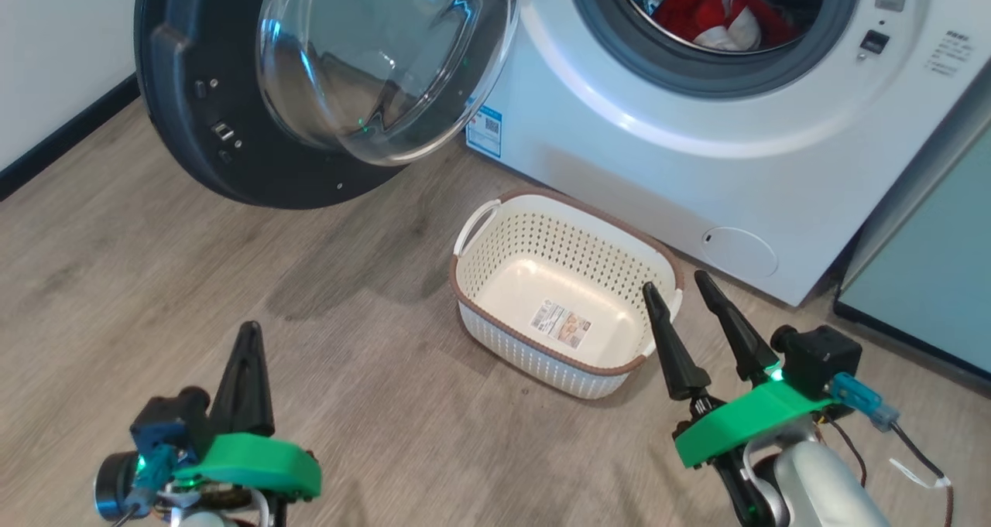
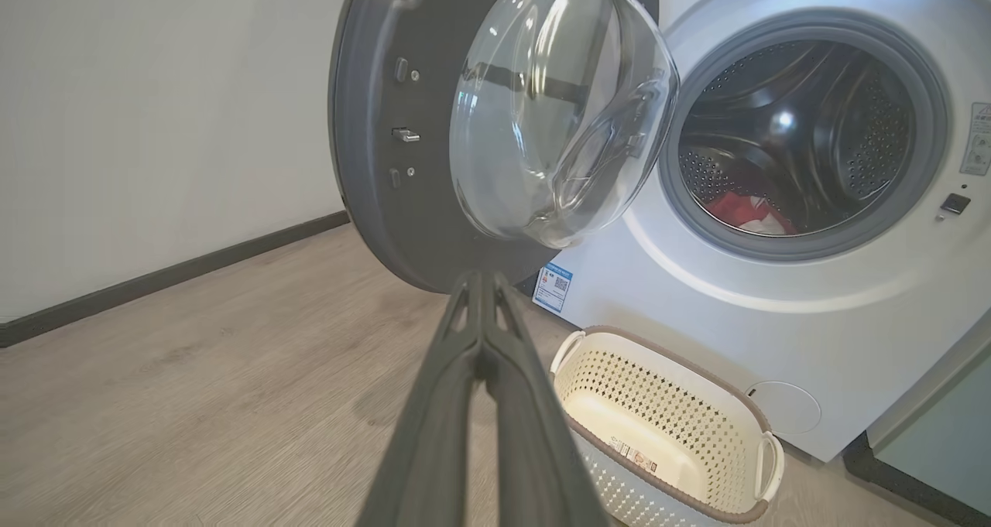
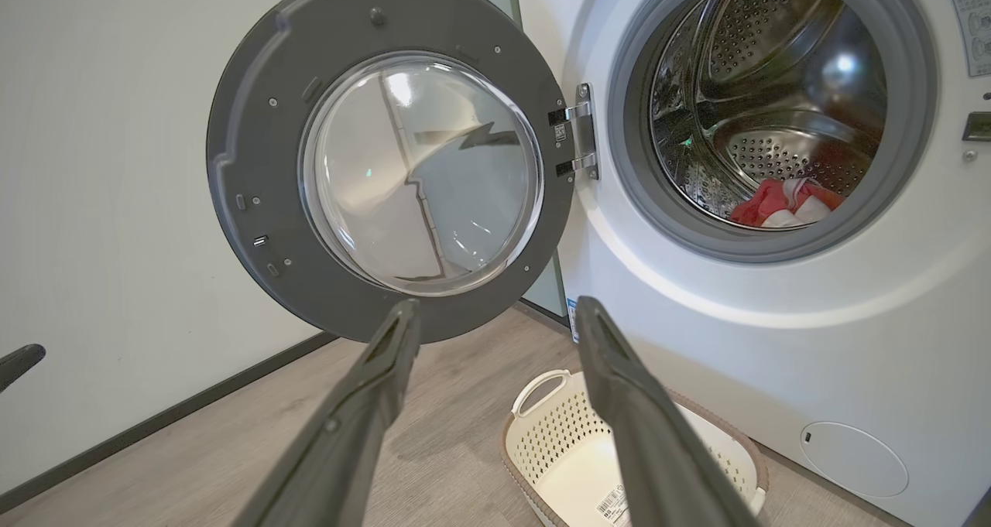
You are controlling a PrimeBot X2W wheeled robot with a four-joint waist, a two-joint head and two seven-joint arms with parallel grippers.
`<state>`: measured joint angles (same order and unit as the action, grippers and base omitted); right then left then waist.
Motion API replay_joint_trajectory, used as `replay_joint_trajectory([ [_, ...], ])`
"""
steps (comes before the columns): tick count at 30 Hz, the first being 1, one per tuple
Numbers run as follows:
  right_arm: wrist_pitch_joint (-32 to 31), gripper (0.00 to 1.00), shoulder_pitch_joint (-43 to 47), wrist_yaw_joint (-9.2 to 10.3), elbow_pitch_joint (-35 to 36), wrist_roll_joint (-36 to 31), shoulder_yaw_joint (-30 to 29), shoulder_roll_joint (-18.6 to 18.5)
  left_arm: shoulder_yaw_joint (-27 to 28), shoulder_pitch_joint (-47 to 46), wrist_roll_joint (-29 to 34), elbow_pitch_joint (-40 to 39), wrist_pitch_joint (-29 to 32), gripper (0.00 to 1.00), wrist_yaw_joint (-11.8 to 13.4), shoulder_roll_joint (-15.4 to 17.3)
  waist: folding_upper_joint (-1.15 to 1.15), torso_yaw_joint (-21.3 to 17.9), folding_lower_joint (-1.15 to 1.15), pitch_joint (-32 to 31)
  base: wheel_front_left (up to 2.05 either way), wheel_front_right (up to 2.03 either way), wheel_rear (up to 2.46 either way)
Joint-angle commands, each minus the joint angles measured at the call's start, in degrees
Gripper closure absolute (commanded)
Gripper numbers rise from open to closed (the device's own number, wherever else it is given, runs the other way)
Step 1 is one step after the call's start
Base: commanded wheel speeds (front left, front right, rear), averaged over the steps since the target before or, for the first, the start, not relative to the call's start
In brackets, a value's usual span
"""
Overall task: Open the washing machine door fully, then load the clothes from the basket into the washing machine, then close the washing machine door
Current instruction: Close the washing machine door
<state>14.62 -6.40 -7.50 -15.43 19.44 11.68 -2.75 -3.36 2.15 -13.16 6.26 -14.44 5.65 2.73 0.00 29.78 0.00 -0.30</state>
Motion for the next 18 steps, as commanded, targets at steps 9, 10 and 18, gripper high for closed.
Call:
replay_joint_trajectory([
  [9, 0.33, 0.0, -0.44, 0.01, 4.08, -4.66, -0.22, -0.12, 9.19, -7.86, 2.82, -6.24, -0.56, 1.0, -2.67, 1.6, 0.0, 0.65, 0.0, 4.95, 0.0, 0.0, 0.0],
  [10, 0.05, 0.0, -0.49, 0.01, 4.52, -5.21, -0.13, -0.12, 10.57, -8.85, 3.15, -6.8, -0.56, 1.0, -3.07, 2.41, 0.0, 0.21, 0.0, 5.69, 0.0, 0.0, 0.0],
  [18, -2.4, 0.0, -2.15, 0.01, 7.4, -7.3, 1.44, -0.96, 24.5, -19.53, 1.59, -5.96, -0.56, 1.0, -5.08, 11.31, 0.0, -4.98, 0.0, 10.24, 0.0, 0.0, 0.0],
])
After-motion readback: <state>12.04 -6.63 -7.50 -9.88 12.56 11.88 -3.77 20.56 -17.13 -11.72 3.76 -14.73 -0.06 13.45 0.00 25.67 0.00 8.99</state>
